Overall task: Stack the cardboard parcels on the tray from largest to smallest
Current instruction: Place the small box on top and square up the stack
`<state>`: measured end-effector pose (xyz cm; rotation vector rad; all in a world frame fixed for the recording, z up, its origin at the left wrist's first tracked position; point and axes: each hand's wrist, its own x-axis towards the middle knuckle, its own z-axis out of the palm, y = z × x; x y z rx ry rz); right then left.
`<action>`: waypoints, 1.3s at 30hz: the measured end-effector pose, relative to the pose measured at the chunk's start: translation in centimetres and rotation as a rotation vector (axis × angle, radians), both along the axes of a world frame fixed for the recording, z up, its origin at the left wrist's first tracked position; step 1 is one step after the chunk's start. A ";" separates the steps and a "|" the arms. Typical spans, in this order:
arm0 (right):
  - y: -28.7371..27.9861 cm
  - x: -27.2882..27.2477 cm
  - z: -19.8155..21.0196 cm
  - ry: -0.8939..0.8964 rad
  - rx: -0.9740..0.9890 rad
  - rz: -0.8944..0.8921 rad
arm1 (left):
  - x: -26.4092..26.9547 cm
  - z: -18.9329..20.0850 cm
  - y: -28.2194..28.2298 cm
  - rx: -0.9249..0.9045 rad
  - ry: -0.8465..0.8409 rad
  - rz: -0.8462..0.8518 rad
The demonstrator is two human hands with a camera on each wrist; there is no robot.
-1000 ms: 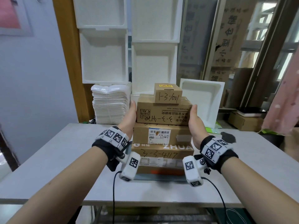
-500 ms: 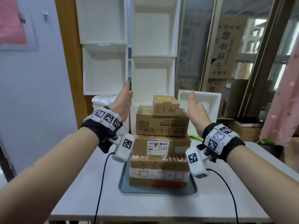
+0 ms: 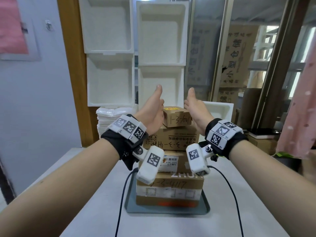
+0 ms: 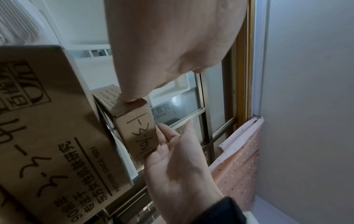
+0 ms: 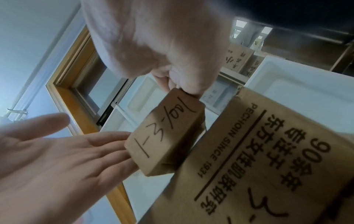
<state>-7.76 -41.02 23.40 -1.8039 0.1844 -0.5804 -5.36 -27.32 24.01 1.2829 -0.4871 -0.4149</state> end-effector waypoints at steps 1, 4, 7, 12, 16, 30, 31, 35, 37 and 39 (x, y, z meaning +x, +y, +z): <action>-0.1 0.2 0.1 -0.009 0.005 0.000 | -0.1 0.1 0.0 -0.010 -0.004 0.003; 0.0 0.5 0.0 -0.018 0.017 0.022 | -0.3 0.0 -0.2 -0.014 -0.016 0.008; 0.0 0.8 -0.5 0.006 0.027 0.056 | -0.2 -0.5 -0.1 0.008 -0.015 0.025; -0.3 0.8 -0.2 0.009 0.006 0.026 | 2.2 0.1 1.5 0.071 -0.057 0.105; -0.2 0.4 0.2 -0.008 -0.019 0.001 | 4.7 0.6 2.0 0.146 -0.032 0.145; -0.2 1.5 -1.5 0.029 -0.239 -0.092 | 6.2 -0.2 0.6 0.156 0.043 0.157; -0.2 1.7 -1.3 0.012 -0.215 -0.106 | 6.1 -0.1 0.7 0.145 0.043 0.154; -0.3 2.8 -0.6 -0.025 -0.135 -0.152 | 5.7 0.2 1.3 0.110 0.047 0.167; -0.4 3.2 -0.6 -0.032 -0.137 -0.167 | 5.8 -0.1 1.9 0.095 0.053 0.158; -0.4 3.5 -0.7 -0.027 -0.138 -0.173 | 5.8 -0.5 2.5 0.105 0.061 0.135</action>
